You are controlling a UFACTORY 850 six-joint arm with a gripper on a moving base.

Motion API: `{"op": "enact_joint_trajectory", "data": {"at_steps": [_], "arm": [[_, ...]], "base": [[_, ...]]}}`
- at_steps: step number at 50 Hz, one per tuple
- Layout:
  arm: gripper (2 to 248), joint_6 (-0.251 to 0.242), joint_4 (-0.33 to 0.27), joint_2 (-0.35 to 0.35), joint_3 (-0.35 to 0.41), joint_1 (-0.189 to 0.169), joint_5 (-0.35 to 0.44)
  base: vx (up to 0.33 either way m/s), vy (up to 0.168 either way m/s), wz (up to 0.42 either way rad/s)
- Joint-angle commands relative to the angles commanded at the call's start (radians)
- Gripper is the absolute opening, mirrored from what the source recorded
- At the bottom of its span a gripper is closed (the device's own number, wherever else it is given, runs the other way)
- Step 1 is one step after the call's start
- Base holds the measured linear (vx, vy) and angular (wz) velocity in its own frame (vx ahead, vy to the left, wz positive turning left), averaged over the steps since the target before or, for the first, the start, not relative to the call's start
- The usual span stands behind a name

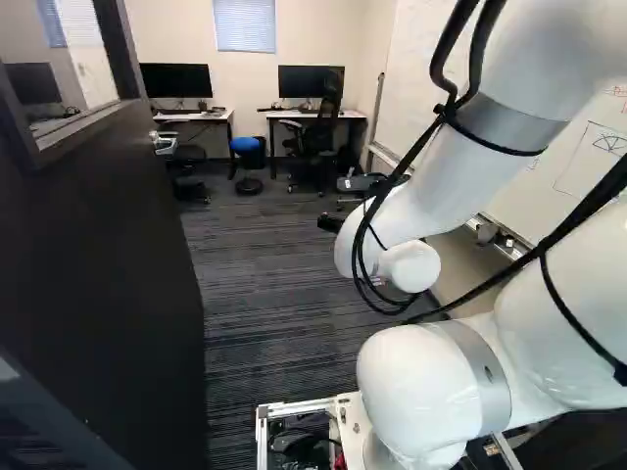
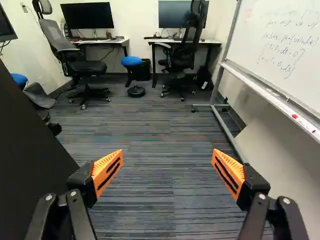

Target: Open the door and move inside

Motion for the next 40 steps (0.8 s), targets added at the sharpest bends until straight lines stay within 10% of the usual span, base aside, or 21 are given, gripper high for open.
{"op": "enact_joint_trajectory", "data": {"at_steps": [40], "arm": [[247,0.000,0.000,0.000,0.000,0.000,0.000]], "base": [[0.149,0.001,-0.008]]}}
